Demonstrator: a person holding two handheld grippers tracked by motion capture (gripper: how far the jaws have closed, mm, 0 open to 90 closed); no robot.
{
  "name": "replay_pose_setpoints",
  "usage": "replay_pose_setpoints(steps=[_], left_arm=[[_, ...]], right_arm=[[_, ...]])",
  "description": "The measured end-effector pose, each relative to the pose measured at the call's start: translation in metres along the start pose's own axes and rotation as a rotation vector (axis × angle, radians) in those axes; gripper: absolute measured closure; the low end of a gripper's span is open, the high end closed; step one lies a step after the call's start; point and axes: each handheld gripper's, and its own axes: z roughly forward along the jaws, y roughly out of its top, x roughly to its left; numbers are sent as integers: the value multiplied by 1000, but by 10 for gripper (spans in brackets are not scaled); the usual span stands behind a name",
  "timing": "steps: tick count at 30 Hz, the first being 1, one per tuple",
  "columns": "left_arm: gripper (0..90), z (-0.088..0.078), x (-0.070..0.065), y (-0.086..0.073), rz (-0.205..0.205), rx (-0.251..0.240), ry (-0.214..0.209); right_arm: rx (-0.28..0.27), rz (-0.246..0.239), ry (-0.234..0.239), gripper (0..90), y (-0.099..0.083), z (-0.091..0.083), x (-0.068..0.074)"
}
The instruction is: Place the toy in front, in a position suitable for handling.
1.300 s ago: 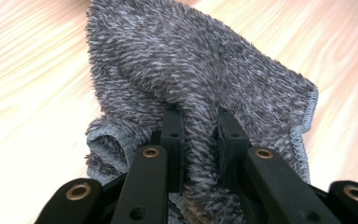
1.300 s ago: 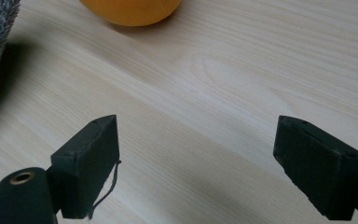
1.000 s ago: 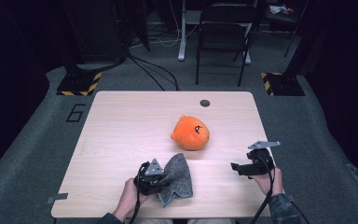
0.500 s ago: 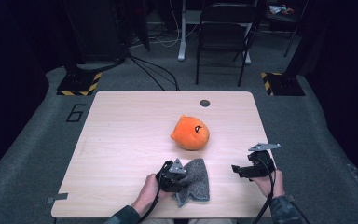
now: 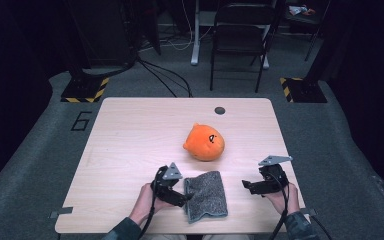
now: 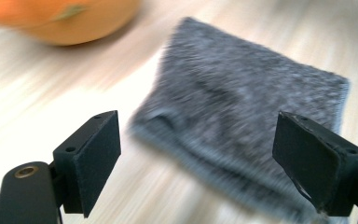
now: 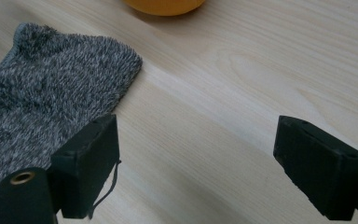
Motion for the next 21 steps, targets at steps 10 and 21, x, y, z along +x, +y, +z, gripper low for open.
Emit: replay_pose_setpoints(steps=[10,21], left_arm=[[112,-43,23,-35,-82,3,170],[31,-57,42,-69,-170,38,316]], right_arm=[[-14,-32,35,116,9,5,20],[-2,-100,71,29,19,19,50]])
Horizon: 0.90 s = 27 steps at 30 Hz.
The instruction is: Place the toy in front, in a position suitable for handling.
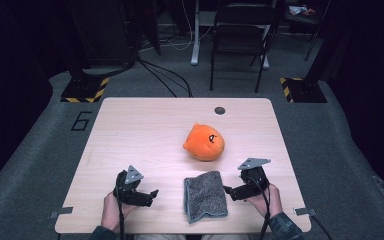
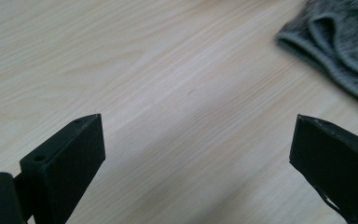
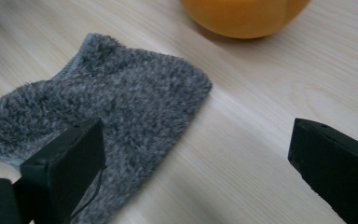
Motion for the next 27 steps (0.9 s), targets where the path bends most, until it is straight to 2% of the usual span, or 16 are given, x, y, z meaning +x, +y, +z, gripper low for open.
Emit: replay_pose_setpoints(steps=[2,3,5,6,7,8,9,10,12,13,17,21,22,23,24,27], left_arm=[[29,2,2,1,-3,9,2],[28,8,6,2,-32,8,8],[28,14,7,4,-40,30,6],[27,16,6,5,-25,43,8],[27,16,6,5,-25,43,8],[27,21,5,5,-15,69,7],[24,21,5,5,-15,69,7],[20,25,5,7,-8,87,-7],[17,27,6,7,-11,74,3],[16,31,5,8,-16,87,-9],[14,34,6,9,-7,125,-18],[14,39,4,8,12,135,-6],[8,40,3,8,23,156,-15],[8,40,3,8,23,156,-15],[8,40,3,8,28,152,-14],[8,41,3,7,17,154,-31]], right_arm=[[4,-11,15,20,2,5,7],[6,-15,24,18,3,8,11],[28,-35,46,15,5,15,20],[30,-54,54,14,6,20,28],[30,-54,54,14,6,20,28],[48,-89,68,14,10,28,38],[48,-89,68,14,10,28,38],[54,-110,72,15,14,36,47],[66,-124,78,15,16,40,49],[71,-130,81,15,19,47,55],[103,-157,88,23,20,59,62],[152,-175,76,97,16,70,63],[158,-180,64,122,14,72,62],[158,-180,64,122,14,72,62],[185,-180,64,162,12,75,60],[191,-178,58,186,10,77,58]])
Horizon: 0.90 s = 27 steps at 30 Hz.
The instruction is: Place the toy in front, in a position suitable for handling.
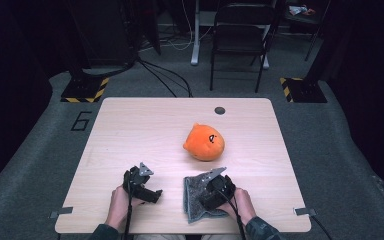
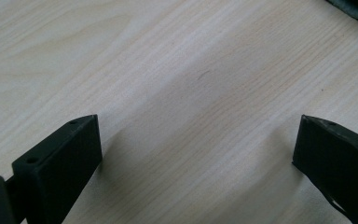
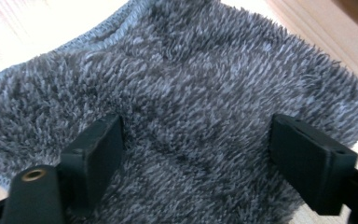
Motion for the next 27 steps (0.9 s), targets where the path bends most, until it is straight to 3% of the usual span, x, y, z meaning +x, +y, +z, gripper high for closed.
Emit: replay_pose_setpoints(steps=[6,7,8,15,21,27], left_arm=[[5,0,0,-2,12,-12,-15],[5,0,1,-2,13,-12,-16],[5,0,1,-2,14,-13,-16],[5,0,0,-3,10,-16,-17],[6,0,1,-2,13,-10,-17],[6,0,0,-3,16,-10,-13]], right_arm=[[-14,-10,-1,302,-2,-1,1],[-15,-10,4,341,-3,-2,1],[-27,-9,1,446,-4,-4,0],[-40,29,14,687,-7,-9,-3],[-52,17,10,719,-7,-14,-3],[-60,36,24,720,-13,-31,-10]])
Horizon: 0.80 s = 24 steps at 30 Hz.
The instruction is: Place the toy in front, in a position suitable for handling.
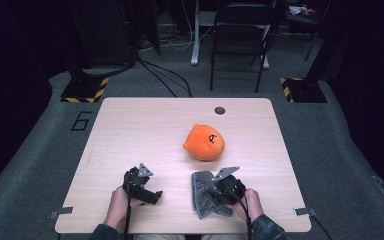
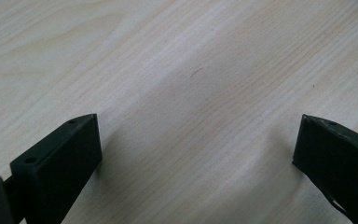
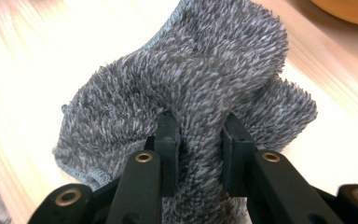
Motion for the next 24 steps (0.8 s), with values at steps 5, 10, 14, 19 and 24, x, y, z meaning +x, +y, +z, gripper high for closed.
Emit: replay_pose_setpoints(steps=[5,10,14,19,24], left_arm=[[6,-1,0,0,0,5,-5],[6,0,0,0,-4,-5,1],[6,0,0,-1,-6,-5,0],[6,0,0,-1,-3,-6,-3],[6,0,0,-1,-3,-6,-3]], right_arm=[[-11,26,-16,719,-7,-13,-7],[-30,75,-47,719,-15,-29,-24],[-36,111,-75,718,-23,-40,-38],[-38,171,-124,718,-34,-51,-57],[-46,238,-191,716,-44,-61,-80]])
